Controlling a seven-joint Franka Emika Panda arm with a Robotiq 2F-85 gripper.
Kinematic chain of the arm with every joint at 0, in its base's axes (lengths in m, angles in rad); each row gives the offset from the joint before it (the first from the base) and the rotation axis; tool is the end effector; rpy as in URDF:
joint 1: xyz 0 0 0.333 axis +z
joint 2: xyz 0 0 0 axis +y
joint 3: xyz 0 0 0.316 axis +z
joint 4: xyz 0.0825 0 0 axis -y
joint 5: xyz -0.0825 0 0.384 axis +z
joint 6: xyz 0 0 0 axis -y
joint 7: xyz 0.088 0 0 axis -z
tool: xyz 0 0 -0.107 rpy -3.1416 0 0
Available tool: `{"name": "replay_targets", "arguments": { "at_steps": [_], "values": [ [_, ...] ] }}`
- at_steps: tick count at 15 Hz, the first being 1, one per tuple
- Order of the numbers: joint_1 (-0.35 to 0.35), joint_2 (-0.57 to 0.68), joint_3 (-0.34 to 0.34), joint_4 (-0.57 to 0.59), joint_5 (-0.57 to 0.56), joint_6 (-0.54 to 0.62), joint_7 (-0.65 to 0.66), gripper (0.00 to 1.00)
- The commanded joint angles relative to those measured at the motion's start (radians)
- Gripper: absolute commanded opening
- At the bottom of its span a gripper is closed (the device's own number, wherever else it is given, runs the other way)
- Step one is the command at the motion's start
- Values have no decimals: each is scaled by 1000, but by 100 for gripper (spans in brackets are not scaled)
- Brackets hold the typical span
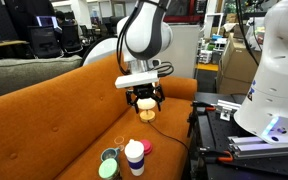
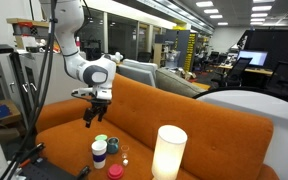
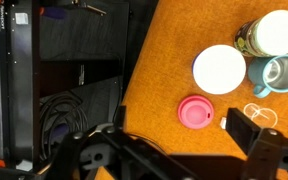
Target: Cover the blue-white cup with the pink lid
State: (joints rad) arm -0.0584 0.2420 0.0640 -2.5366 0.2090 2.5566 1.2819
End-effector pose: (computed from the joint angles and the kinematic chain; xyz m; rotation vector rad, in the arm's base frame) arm 0.4314 0.0012 0.1667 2.2870 -2.0545 -0.3769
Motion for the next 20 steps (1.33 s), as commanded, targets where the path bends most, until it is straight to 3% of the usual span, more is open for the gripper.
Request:
{"name": "replay_targets", "arguments": {
  "at_steps": [1,7,11,14,19,20],
  "values": [
    [42,6,-38,11,20,-6,-8,100],
    [41,20,-36,30,47,-16,7,100],
    [15,164,-37,93,253,106,16,100],
    [18,311,-46,158,339,210,45,100],
    [86,510,-126,250,348,302,256,100],
    [51,473,-97,217,316,281,188,100]
  ]
}}
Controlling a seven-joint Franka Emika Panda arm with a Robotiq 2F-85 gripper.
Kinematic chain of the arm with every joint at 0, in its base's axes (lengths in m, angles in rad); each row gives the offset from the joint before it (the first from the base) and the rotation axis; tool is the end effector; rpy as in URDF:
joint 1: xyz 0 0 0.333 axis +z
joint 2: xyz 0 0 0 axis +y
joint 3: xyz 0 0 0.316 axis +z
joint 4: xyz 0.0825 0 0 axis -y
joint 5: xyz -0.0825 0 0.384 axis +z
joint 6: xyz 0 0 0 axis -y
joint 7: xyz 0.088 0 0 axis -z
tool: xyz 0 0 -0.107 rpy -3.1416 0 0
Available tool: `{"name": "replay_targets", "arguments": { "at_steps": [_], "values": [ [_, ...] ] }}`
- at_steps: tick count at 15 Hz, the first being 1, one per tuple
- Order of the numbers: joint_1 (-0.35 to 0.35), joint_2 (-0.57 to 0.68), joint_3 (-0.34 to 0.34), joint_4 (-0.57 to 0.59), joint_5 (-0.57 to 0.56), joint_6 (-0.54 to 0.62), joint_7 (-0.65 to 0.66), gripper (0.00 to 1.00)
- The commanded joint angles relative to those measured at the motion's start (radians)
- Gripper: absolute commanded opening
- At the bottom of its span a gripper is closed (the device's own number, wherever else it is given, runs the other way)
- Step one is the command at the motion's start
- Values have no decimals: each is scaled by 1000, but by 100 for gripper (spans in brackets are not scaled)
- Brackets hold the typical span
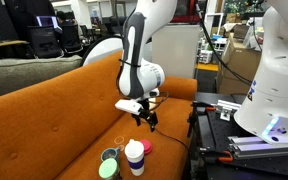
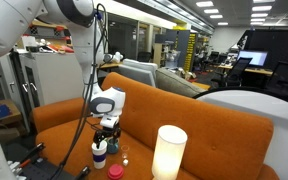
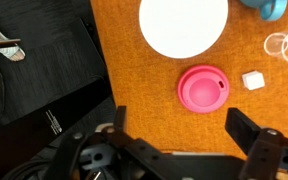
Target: Cover the blue-white cup with the pink lid
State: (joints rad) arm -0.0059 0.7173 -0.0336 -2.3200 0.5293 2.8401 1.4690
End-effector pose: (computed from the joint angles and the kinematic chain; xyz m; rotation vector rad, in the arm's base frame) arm 0.4490 -0.0473 0.0214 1.6281 -2.6018 -0.2993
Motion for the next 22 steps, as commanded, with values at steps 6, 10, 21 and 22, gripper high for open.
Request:
{"name": "replay_targets", "arguments": {
  "at_steps": [6,10,21,22],
  "values": [
    [17,45,-15,39,-4,13,75,100],
    [-12,94,9,86,37,52,108,100],
    [-100,447,29,401,114,67,162,100],
    [-88,477,16,430,110,60,180,100]
  ]
}}
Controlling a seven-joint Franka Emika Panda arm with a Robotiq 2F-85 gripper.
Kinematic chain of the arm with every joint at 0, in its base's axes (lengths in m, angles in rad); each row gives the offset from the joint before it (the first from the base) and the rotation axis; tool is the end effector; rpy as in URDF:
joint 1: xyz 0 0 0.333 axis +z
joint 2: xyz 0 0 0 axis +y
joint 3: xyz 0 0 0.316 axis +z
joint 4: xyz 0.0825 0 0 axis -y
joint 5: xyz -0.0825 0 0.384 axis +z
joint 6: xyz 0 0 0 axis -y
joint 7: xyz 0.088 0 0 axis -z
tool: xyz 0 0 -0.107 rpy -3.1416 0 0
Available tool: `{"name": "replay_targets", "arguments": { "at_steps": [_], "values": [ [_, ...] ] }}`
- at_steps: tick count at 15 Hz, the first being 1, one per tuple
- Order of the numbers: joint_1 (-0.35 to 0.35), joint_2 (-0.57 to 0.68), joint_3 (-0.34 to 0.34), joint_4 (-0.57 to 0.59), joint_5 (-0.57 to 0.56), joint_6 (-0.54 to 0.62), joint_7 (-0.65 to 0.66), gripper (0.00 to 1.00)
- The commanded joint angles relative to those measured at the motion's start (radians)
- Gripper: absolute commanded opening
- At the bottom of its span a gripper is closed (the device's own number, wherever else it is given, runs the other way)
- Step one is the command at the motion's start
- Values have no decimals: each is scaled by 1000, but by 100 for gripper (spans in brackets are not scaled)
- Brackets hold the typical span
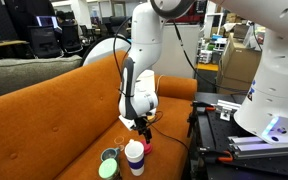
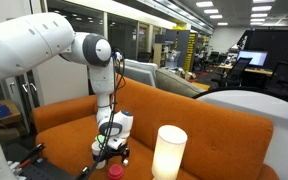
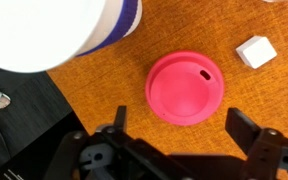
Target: Cover the blue-white cup with the pink lid
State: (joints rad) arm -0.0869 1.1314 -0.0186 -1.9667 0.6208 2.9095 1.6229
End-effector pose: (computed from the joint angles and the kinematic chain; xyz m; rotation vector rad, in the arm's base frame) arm 0.4690 -0.0877 -0.1087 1.1979 -2.8144 -0.2654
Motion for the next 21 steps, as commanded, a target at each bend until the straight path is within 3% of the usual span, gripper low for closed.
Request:
{"name": "replay_targets", "arguments": {
  "at_steps": [1,10,21],
  "values": [
    [1,87,-7,102,15,-13,43,100],
    [42,203,-45,228,-5,-12,143,100],
    [53,223,-49,247,-12,-16,157,100]
  ]
}}
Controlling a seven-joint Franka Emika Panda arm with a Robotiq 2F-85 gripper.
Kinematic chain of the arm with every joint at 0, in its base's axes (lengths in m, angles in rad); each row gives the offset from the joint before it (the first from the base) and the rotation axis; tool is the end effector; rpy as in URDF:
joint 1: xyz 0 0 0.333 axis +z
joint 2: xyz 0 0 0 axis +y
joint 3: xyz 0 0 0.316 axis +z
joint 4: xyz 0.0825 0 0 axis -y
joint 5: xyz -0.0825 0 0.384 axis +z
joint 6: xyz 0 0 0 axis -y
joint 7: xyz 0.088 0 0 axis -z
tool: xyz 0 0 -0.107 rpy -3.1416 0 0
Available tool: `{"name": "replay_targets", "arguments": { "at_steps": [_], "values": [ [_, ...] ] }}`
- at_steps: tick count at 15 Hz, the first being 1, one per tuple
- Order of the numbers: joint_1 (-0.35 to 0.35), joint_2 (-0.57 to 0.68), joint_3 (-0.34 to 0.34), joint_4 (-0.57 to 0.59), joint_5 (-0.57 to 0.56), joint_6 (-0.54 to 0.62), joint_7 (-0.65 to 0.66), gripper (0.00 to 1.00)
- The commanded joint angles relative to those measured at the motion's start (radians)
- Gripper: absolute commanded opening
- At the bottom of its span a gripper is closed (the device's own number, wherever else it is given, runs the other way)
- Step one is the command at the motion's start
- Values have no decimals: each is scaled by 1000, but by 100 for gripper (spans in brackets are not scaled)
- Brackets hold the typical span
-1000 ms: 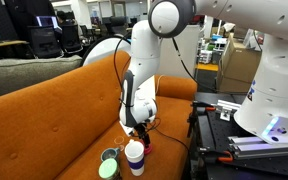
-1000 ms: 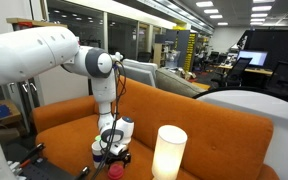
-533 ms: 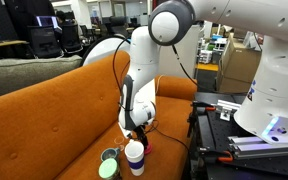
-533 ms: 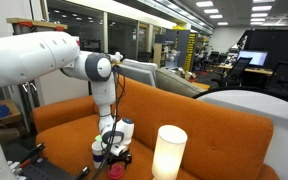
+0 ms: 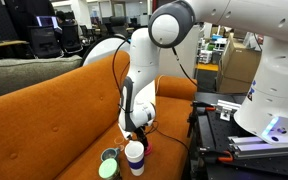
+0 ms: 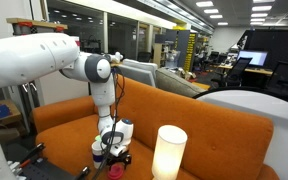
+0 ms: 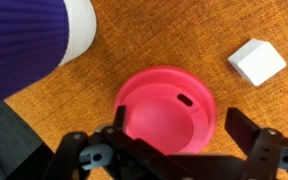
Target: Cover the blue-white cup with the pink lid
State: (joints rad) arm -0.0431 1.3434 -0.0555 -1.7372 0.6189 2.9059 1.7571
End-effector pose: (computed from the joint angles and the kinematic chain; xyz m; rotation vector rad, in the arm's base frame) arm 0.4850 -0.0897 -0.1729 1.0605 -2.8581 -0.1953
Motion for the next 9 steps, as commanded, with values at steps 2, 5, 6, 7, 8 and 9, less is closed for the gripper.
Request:
{"name": "replay_targets", "arguments": {
  "at_steps": [2,5,6,7,8,9],
  "values": [
    [1,4,-5,11,-7,-7,15,100],
    [-3,-8,-2,0,-6,-6,10,100],
    [-5,-11,-1,-2,-6,-6,8,100],
    [-1,-13,-4,-6,-6,-5,11,100],
    [-2,-16,-3,-10,-5,-1,9,100],
    [-2,-20,-2,-16,-4,4,7,100]
  ]
}}
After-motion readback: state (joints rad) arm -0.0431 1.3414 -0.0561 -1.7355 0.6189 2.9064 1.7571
